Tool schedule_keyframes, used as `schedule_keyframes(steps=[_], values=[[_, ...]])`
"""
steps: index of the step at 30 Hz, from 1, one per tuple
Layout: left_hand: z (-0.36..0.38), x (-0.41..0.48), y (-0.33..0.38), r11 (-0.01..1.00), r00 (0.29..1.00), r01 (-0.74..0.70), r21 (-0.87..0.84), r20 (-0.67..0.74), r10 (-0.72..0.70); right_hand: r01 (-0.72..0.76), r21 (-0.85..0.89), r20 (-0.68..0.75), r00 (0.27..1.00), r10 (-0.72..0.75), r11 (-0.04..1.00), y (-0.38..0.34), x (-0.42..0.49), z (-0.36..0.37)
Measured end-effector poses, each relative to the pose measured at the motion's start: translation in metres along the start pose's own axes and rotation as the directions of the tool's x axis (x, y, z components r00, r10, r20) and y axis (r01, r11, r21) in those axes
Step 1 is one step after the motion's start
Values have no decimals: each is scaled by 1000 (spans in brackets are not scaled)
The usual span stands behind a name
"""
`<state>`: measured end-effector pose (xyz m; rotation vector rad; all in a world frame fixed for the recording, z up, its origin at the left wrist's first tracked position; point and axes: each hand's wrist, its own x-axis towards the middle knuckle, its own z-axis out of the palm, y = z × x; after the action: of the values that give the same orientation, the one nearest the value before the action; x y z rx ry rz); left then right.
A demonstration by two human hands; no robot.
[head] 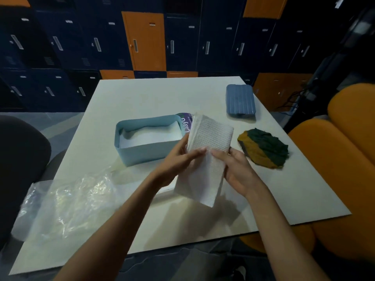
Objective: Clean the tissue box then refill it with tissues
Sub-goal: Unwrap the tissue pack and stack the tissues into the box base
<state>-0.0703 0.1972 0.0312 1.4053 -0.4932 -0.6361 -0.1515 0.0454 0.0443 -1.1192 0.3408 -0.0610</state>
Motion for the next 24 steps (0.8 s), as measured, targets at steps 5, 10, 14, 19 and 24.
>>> schedule_keyframes(steps=[5,10,14,19,24], values=[[27,12,-10,994,991,-81,67,-106,88,248,-336,-158,936,-314,909,-23,5,-19],[52,28,-9,978,956,-208,29,-204,209,290,-433,-132,916,-379,853,-25,3,-33],[64,35,-19,974,945,-218,69,-233,228,274,-408,-130,927,-352,871,-17,4,-39],[57,47,-16,911,939,-249,327,-147,310,286,-514,-116,911,-396,808,-33,6,-46],[45,63,14,617,917,-371,694,169,362,347,-815,124,887,-445,465,-81,2,-59]])
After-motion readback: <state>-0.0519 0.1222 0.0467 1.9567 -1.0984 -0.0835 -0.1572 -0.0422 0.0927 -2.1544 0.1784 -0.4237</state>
